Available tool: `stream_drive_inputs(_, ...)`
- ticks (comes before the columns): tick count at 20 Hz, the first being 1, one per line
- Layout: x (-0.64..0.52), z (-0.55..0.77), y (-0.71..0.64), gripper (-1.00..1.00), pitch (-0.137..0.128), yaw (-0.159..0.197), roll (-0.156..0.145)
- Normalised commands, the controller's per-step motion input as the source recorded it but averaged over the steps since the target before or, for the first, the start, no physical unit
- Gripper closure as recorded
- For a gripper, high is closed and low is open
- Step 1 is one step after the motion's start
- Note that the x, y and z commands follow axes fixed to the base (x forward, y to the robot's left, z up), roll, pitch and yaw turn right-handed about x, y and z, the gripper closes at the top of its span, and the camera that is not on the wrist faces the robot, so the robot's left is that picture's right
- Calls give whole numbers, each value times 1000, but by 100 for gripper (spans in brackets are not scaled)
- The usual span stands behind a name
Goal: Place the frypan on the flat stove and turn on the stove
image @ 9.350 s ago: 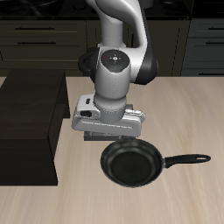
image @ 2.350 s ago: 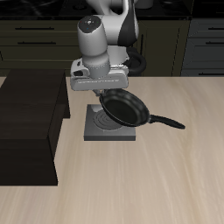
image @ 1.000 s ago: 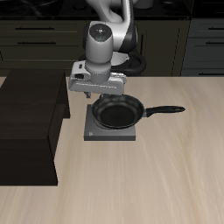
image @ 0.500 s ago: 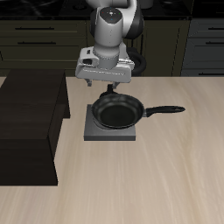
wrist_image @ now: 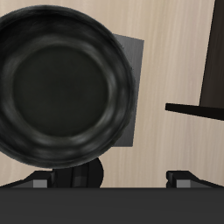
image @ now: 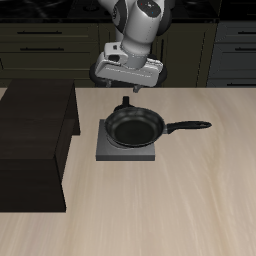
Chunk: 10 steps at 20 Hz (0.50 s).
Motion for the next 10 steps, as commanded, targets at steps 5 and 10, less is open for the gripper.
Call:
stream_drive_inputs(5, -253, -22, 294, -100, -30, 85, -120)
stream_drive_inputs(10, -239, -13, 305, -100, -28, 20, 36)
